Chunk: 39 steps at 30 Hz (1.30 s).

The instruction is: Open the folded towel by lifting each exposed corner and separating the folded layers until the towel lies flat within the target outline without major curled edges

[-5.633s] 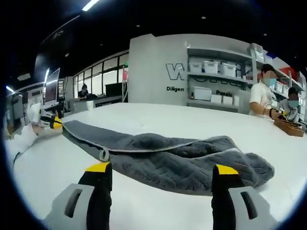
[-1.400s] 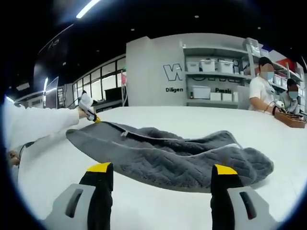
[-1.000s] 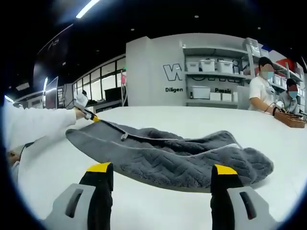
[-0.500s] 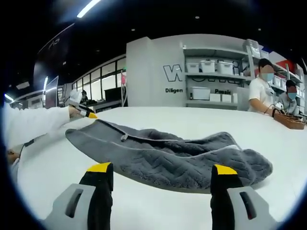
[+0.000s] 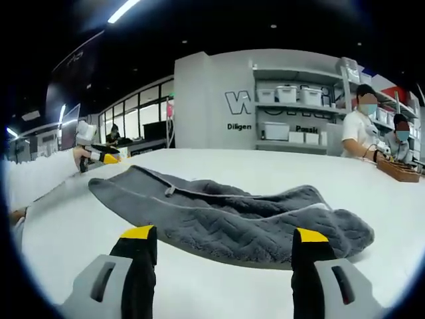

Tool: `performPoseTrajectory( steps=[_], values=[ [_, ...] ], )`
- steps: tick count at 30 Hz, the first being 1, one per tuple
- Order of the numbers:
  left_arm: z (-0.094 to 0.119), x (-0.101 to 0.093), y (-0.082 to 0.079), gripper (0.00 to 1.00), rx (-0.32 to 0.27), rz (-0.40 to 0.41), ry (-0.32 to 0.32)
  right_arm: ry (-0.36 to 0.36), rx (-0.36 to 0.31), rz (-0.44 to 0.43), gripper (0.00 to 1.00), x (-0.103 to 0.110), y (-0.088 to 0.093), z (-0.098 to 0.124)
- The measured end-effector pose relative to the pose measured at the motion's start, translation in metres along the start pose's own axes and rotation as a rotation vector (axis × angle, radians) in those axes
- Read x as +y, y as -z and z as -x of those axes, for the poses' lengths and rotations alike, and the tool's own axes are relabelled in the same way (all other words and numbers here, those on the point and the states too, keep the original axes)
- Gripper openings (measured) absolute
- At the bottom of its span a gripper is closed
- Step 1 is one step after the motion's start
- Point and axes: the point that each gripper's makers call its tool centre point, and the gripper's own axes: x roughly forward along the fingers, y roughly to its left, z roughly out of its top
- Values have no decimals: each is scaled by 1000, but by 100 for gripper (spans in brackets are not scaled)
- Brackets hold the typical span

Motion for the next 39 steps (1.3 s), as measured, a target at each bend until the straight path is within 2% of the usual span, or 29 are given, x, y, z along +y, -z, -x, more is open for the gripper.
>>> performPoseTrajectory(
  steps=[5, 8, 12, 14, 17, 20, 27, 30, 32, 39],
  values=[
    [19, -37, 1, 90, -21, 9, 58, -3, 11, 2, 83, 1, 4, -2],
    [33, -58, -1, 93, -58, 22, 88, -8, 10, 2, 83, 2, 5, -3],
    [48, -77, 1, 97, -100, 63, 123, -6, -7, 2, 83, 4, 3, -4],
    [53, -84, 4, 99, -102, 65, 133, -5, -15, 1, 83, 3, 2, -4],
    [63, -94, 13, 99, -90, 27, 141, -1, -23, 3, 83, 3, 1, -4],
    [70, -100, 20, 100, -93, 3, 156, 5, -23, 5, 83, 2, 3, -5],
    [84, -108, 28, 100, -123, 21, 169, 15, -23, 11, 83, -2, 9, -8],
    [93, -104, 29, 100, -133, 15, 156, 18, -32, 9, 83, -3, 10, -9],
    [99, -104, 27, 100, -161, 40, 168, 18, -42, 4, 84, -3, 10, -8],
    [114, -87, 41, 100, -149, 56, 139, 23, -75, -4, 84, -7, 6, -6]
  ],
)
